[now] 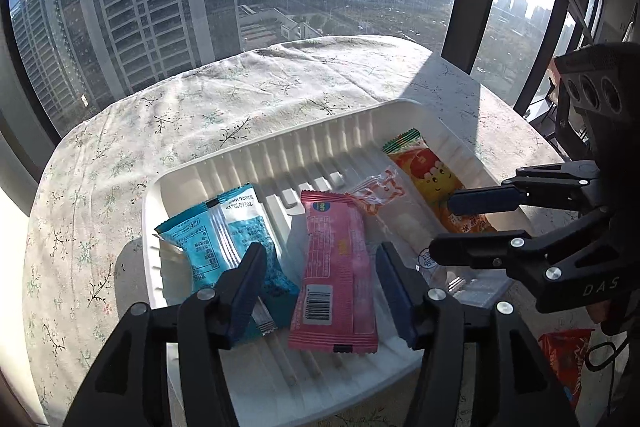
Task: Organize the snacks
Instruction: 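Lower the pink bar and clear packet into the white tray and release both, then move both grippers back toward the remaining snack packets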
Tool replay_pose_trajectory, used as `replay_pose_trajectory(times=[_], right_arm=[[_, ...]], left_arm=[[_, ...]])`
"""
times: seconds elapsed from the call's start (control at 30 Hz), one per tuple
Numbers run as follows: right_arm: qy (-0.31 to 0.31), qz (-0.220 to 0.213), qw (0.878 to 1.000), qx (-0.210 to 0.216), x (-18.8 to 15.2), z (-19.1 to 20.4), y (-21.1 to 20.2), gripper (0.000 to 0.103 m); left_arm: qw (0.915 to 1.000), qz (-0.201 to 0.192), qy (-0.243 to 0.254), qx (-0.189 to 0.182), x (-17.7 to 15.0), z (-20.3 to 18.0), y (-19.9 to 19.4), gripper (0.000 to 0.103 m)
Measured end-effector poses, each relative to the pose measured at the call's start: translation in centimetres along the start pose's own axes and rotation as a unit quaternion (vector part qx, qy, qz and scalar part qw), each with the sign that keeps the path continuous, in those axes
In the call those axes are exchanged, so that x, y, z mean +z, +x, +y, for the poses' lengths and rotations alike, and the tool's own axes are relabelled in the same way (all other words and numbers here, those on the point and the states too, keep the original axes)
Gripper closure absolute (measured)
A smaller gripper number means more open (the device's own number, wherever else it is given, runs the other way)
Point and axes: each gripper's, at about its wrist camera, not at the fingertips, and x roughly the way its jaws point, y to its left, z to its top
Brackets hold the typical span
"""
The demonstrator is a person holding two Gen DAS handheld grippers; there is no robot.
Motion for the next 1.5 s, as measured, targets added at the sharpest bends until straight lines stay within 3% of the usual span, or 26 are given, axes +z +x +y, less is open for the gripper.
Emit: replay_pose_trajectory(times=[0.07,0.13,0.2,0.3,0.4,0.53,0.8,0.93,1.0,1.17,1.3,1.5], right_arm=[[-0.008,-0.016,1.000,-0.001,0.0,0.4,-1.3,0.049],[-0.009,-0.040,0.999,-0.001,0.0,0.7,-3.1,0.034],[-0.007,-0.078,0.997,0.014,-0.1,1.2,-5.8,0.025],[-0.004,-0.146,0.988,0.048,-1.2,2.1,-10.6,0.013],[-0.002,-0.214,0.974,0.077,-4.0,3.5,-15.3,0.003],[-0.015,-0.254,0.963,0.092,-9.6,5.7,-18.9,0.002],[-0.017,-0.285,0.956,0.065,-21.7,9.2,-19.7,0.001],[0.009,-0.282,0.955,0.091,-25.9,9.0,-18.5,0.001],[0.021,-0.270,0.957,0.101,-27.2,8.8,-17.6,0.001],[0.029,-0.252,0.963,0.091,-28.9,8.7,-16.3,0.001],[0.025,-0.248,0.965,0.078,-28.8,8.7,-16.1,0.001],[0.021,-0.242,0.967,0.073,-28.7,8.8,-15.9,0.001]], left_arm=[[0.9998,-0.016,-0.010,0.002,-0.2,0.4,-1.6,0.036],[0.9990,-0.038,-0.023,0.003,-0.7,0.8,-3.6,0.028],[0.9975,-0.062,-0.034,-0.001,-1.5,1.0,-5.8,0.015],[0.9947,-0.093,-0.044,0.000,-3.2,0.7,-9.0,0.004],[0.9919,-0.118,-0.047,-0.003,-5.7,-0.1,-11.9,0.000],[0.9901,-0.125,-0.062,-0.009,-9.2,-1.0,-14.1,0.000],[0.9900,-0.108,-0.089,-0.016,-17.8,-4.1,-15.8,0.000],[0.9868,-0.101,-0.121,-0.038,-21.4,-4.1,-16.0,0.000],[0.9863,-0.094,-0.134,-0.026,-22.3,-3.4,-15.8,0.000],[0.9828,-0.095,-0.158,-0.008,-22.2,-0.7,-16.1,0.002],[0.9905,-0.072,-0.117,-0.004,-20.6,-0.4,-15.2,0.023],[0.9964,-0.042,-0.073,-0.007,-17.9,0.3,-13.9,0.025]])
